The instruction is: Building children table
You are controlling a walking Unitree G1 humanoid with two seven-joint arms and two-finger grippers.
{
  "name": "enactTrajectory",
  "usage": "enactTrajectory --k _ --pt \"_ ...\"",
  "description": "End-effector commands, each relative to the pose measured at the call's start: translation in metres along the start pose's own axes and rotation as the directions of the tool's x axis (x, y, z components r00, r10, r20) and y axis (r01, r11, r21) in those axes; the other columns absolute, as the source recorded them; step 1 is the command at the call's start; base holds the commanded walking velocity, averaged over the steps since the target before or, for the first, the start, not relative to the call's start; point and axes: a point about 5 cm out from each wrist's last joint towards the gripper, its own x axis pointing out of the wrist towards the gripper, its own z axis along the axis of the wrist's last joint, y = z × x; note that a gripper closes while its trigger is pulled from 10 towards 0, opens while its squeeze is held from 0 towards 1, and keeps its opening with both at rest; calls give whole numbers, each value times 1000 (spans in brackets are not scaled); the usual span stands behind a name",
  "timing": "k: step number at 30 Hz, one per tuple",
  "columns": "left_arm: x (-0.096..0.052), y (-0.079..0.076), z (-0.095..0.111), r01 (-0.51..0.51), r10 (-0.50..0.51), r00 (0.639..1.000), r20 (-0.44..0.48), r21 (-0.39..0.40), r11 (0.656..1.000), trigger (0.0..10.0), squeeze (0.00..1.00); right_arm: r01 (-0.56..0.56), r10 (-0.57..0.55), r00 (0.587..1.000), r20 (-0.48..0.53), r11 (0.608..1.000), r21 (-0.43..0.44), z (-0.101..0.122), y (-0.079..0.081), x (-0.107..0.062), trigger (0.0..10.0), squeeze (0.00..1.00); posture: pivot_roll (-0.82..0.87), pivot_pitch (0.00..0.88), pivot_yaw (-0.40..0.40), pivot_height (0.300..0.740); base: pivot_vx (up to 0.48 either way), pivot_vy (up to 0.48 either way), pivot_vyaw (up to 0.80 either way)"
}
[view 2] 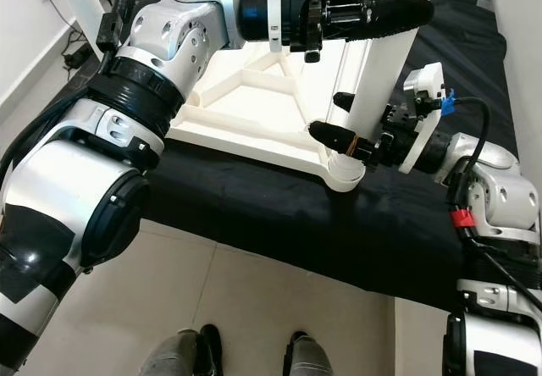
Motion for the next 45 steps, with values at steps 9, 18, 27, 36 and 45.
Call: enactTrajectory --k 9,18,27,36,45 --pt "5 -5 -10 43 -44 996 -73 -18 999 0 0 26 -25 1000 18 999 -36 -2 -12 -9 10000 0 -61 249 56 740 0 0 0" --pt "6 -6 -10 58 -59 995 -75 -18 998 0 0 0 3 999 37 996 -89 5 -18 -24 7647 0 -53 252 64 740 0 0 0" --pt "7 -6 -10 64 -65 995 -77 -17 998 0 0 -54 59 998 39 993 -104 8 -15 -25 0 0 -49 253 68 740 0 0 0" --pt "8 -7 -9 66 -67 995 -77 -13 998 0 0 -36 41 998 44 994 -105 7 -16 -27 0 0 -52 253 68 740 0 0 0" --pt "5 -3 -7 10 -9 998 -58 22 1000 10000 1000 102 -95 989 110 993 -63 -8 -17 -28 0 0 -58 250 71 740 0 0 0"
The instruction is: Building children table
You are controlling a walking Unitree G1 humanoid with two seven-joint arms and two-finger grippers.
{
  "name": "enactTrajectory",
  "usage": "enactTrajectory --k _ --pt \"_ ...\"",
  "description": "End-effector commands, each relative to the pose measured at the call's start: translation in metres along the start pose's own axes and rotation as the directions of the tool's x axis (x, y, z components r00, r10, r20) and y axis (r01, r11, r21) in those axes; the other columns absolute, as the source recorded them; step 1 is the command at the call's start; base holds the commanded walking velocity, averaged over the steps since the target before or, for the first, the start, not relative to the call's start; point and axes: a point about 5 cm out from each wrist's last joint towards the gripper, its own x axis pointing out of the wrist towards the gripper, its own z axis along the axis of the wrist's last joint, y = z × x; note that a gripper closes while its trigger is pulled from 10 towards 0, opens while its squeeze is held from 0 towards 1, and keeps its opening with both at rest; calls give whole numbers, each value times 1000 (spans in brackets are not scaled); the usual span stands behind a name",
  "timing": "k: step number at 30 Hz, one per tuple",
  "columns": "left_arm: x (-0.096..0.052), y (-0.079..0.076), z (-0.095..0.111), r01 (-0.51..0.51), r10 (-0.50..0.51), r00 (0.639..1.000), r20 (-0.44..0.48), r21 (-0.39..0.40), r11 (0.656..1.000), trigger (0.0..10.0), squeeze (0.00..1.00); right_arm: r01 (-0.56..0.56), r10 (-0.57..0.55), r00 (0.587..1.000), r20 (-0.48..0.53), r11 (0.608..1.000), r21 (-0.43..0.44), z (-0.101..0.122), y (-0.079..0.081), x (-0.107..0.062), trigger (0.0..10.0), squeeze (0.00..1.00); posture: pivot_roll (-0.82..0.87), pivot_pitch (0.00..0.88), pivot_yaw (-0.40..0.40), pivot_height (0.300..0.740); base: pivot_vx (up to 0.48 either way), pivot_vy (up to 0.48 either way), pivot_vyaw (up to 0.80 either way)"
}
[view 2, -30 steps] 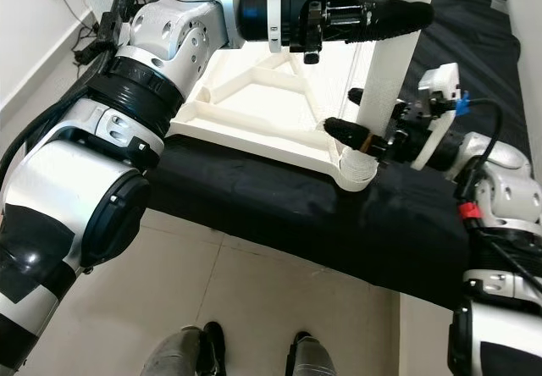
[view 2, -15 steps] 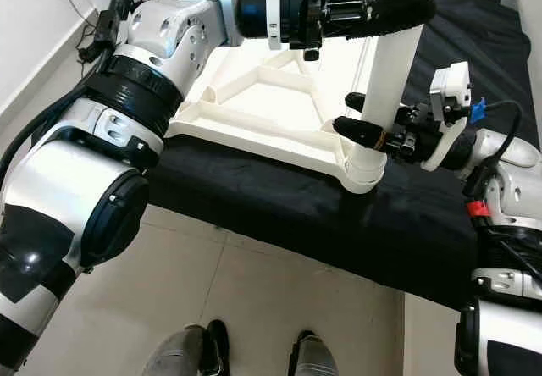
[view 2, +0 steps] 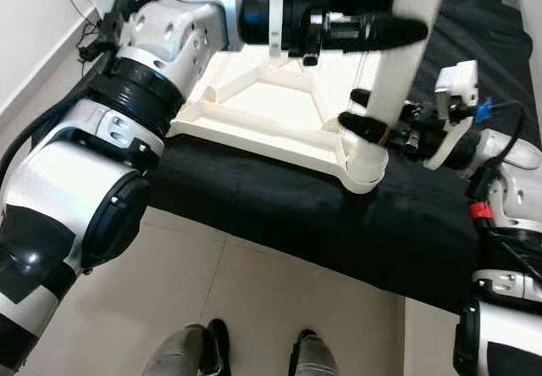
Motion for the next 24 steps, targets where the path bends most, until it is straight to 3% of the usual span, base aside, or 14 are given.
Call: enactTrajectory --k 1,6,9,10,11,13,14,15,17,19,20,21,24 --pt "0 1 4 -17 17 1000 21 22 1000 10000 1000 63 -62 998 -9 997 36 -14 3 -3 0 0 -62 248 74 740 0 0 0" --pt "-9 5 12 -63 61 996 58 24 998 10000 1000 100 -101 995 8 994 42 -18 4 -4 0 0 -66 245 76 740 0 0 0" --pt "-49 13 36 -195 188 966 176 23 981 10000 1000 170 -172 985 23 984 54 -24 9 -10 0 0 -72 241 79 740 0 0 0" --pt "-49 13 36 -195 188 966 176 23 981 10000 1000 170 -172 985 23 984 54 -24 9 -10 0 0 -72 241 79 740 0 0 0" --pt "-66 11 38 -244 234 952 196 28 969 10000 1000 187 -189 982 28 981 56 -26 12 -12 0 0 -70 237 80 740 0 0 0" --pt "-66 11 38 -244 234 952 196 28 969 10000 1000 187 -189 982 28 981 56 -26 12 -12 0 0 -70 237 80 740 0 0 0" --pt "-78 8 38 -280 267 943 199 37 959 10000 1000 199 -201 979 33 978 58 -27 14 -13 0 0 -70 237 80 740 0 0 0" --pt "-78 8 38 -280 267 943 199 37 959 10000 1000 199 -201 979 33 978 58 -27 14 -13 0 0 -70 237 80 740 0 0 0" --pt "-113 -8 15 -412 409 896 174 -24 911 10000 1000 208 -209 978 25 978 29 -28 22 -11 0 0 -66 223 87 740 0 0 0" --pt "-113 -8 15 -412 409 896 174 -24 911 10000 1000 208 -209 978 25 978 29 -28 22 -11 0 0 -66 223 87 740 0 0 0" --pt "-125 -17 1 -463 467 871 152 -64 884 10000 1000 207 -207 978 19 978 11 -28 26 -10 0 0 -66 223 87 740 0 0 0" --pt "-137 -34 -27 -513 524 847 90 -125 849 10000 1000 199 -199 980 11 980 -8 -28 31 -7 0 0 -69 221 89 740 0 0 0" --pt "-137 -34 -27 -513 524 847 90 -125 849 10000 1000 199 -199 980 11 980 -8 -28 31 -7 0 0 -69 221 89 740 0 0 0"
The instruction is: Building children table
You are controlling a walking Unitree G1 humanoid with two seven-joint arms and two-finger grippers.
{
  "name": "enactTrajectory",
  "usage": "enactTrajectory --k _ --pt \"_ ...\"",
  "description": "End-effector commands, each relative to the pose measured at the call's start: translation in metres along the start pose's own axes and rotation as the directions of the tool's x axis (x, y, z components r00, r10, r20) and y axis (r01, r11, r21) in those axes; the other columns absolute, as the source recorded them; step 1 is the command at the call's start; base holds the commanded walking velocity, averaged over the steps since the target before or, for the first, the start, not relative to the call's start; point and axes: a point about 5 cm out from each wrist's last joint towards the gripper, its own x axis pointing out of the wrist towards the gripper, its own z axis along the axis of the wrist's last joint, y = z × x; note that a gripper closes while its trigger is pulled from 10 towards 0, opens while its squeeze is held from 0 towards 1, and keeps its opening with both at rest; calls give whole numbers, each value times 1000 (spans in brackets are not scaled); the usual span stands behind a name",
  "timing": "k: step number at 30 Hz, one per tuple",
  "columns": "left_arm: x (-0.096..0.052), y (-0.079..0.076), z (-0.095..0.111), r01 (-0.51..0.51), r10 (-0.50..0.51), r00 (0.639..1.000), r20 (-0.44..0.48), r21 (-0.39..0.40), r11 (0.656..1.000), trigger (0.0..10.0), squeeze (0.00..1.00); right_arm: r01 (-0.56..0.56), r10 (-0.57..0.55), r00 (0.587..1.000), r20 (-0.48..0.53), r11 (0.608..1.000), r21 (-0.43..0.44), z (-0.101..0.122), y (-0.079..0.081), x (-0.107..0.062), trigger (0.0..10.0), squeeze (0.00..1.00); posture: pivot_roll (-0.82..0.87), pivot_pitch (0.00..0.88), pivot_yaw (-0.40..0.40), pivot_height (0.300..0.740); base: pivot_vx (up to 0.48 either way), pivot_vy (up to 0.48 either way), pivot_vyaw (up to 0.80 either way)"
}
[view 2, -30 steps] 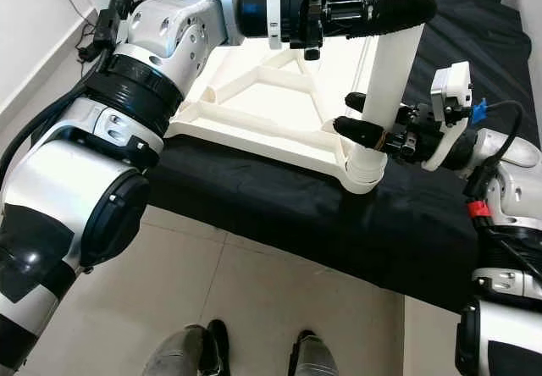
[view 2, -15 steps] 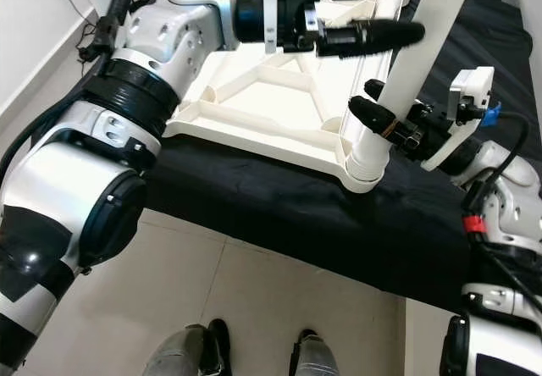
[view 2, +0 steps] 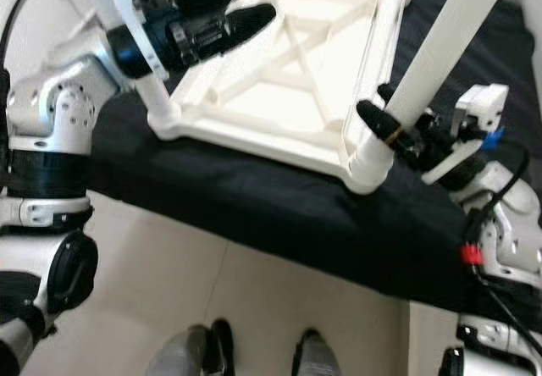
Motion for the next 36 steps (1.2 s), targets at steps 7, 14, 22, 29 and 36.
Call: enactTrajectory --k 7,14,22,29,36 --pt "-100 -83 -114 -275 151 924 -352 -334 901 10000 1000 -35 31 995 -96 998 -43 -13 28 9 0 0 -76 234 98 740 0 0 0" --pt "-143 -174 -127 -323 28 859 -511 -499 804 10000 0 -37 32 994 -105 998 -43 -16 53 25 0 0 -74 251 86 740 0 0 0" --pt "-140 -172 -121 -377 128 869 -478 -472 797 10000 0 2 -6 993 -120 999 -34 -18 54 25 0 0 -88 266 69 740 0 0 0" --pt "-138 -171 -115 -385 173 874 -454 -427 818 10000 0 78 -78 988 -133 997 -7 -23 55 23 0 0 -87 276 63 740 0 0 0" --pt "-138 -171 -106 -418 245 862 -445 -347 840 10000 0 290 -277 943 -182 956 47 -37 72 22 0 0 -82 284 54 740 0 0 0"
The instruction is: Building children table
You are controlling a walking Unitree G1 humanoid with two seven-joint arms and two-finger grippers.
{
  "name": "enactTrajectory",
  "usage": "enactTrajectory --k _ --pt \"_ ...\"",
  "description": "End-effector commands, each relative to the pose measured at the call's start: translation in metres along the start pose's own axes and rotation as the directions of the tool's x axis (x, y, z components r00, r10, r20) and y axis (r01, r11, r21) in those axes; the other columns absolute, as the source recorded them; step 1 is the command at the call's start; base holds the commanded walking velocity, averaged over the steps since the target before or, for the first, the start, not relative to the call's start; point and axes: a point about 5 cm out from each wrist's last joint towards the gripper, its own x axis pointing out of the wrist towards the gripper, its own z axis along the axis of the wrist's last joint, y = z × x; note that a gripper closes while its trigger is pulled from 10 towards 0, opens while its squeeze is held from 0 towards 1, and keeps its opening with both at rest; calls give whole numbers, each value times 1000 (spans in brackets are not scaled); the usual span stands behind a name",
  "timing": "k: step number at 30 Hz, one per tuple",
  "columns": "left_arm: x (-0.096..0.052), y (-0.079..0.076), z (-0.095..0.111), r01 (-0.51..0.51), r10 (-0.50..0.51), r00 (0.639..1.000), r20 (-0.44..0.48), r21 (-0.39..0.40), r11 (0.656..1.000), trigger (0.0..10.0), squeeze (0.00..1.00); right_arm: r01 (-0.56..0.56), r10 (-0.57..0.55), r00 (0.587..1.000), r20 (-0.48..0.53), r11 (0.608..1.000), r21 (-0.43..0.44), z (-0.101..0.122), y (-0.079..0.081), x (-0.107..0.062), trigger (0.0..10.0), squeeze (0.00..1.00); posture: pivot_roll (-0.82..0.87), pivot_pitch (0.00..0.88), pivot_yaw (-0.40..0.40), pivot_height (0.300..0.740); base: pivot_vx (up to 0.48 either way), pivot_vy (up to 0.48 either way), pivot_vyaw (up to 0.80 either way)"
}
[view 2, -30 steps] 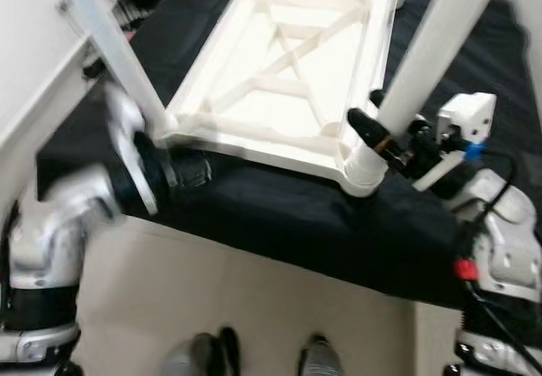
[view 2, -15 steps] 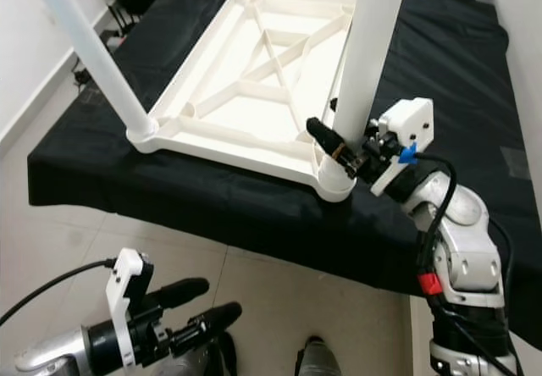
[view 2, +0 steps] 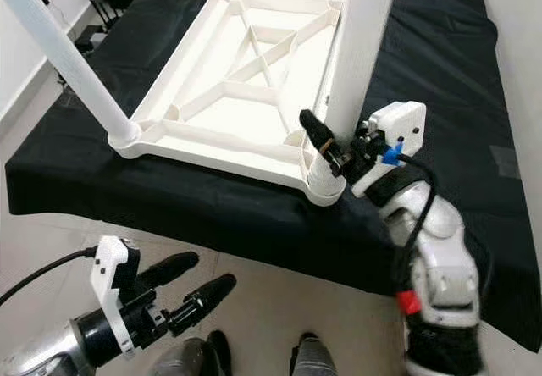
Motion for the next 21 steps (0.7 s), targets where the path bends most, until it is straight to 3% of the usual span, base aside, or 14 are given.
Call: enactTrajectory --k 1,2,3,4,5,7,9,21 --pt "-3 0 2 -38 37 999 9 32 999 10000 0 188 -180 968 -174 981 36 -33 9 -12 0 0 -81 287 46 740 0 0 0" --pt "-3 1 3 -56 55 998 22 45 997 10000 0 302 -295 933 -205 953 4 -39 17 -19 0 0 -79 284 46 740 0 0 0" --pt "-3 1 3 -56 55 998 22 45 997 10000 0 302 -295 933 -205 953 4 -39 17 -19 0 0 -79 284 46 740 0 0 0" --pt "-3 1 4 -72 70 997 33 56 996 10000 0 372 -365 903 -228 928 -10 -42 25 -23 0 0 -77 283 47 740 0 0 0" --pt "-3 1 4 -72 70 997 33 56 996 10000 0 372 -365 903 -228 928 -10 -42 25 -23 0 0 -77 283 47 740 0 0 0" --pt "-2 4 6 -108 104 993 54 84 991 10000 0 386 -375 893 -249 922 -5 -47 44 -20 0 0 -65 278 42 740 0 0 0" --pt "-2 5 6 -121 115 991 61 94 988 10000 0 374 -364 896 -255 927 -8 -48 48 -17 0 0 -62 277 40 740 0 0 0" --pt "-1 8 4 -143 135 988 73 121 982 10000 0 399 -398 875 -275 915 -55 -47 53 -11 0 0 -64 261 39 740 0 0 0"
